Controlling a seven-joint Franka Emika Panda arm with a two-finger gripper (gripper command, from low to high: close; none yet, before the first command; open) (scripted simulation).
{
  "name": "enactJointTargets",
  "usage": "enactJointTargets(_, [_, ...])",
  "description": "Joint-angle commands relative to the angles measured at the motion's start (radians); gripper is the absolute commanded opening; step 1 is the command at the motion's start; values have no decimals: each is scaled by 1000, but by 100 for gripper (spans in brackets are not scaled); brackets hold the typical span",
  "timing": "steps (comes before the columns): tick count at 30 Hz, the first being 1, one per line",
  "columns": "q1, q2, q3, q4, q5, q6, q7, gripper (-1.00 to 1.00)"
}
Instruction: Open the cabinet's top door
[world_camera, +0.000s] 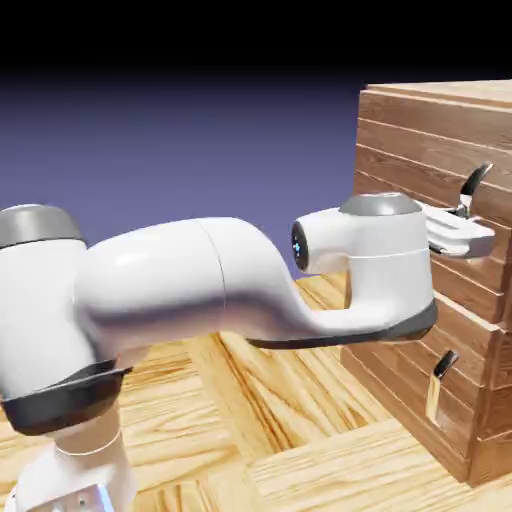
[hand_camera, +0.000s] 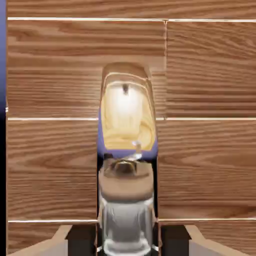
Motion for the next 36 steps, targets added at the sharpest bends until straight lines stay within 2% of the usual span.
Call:
enactJointTargets(1, [-36,5,23,-36,14,-26,2,-100])
enactJointTargets(10, [-362,10,276,-348,201,-263,-13,-100])
enactJointTargets(19, [-611,-87,601,-624,512,-524,-82,-100])
enactJointTargets(27, [-666,-178,891,-763,832,-758,-130,-100])
enactJointTargets(36, [-614,-167,1217,-795,1195,-1030,-124,-100])
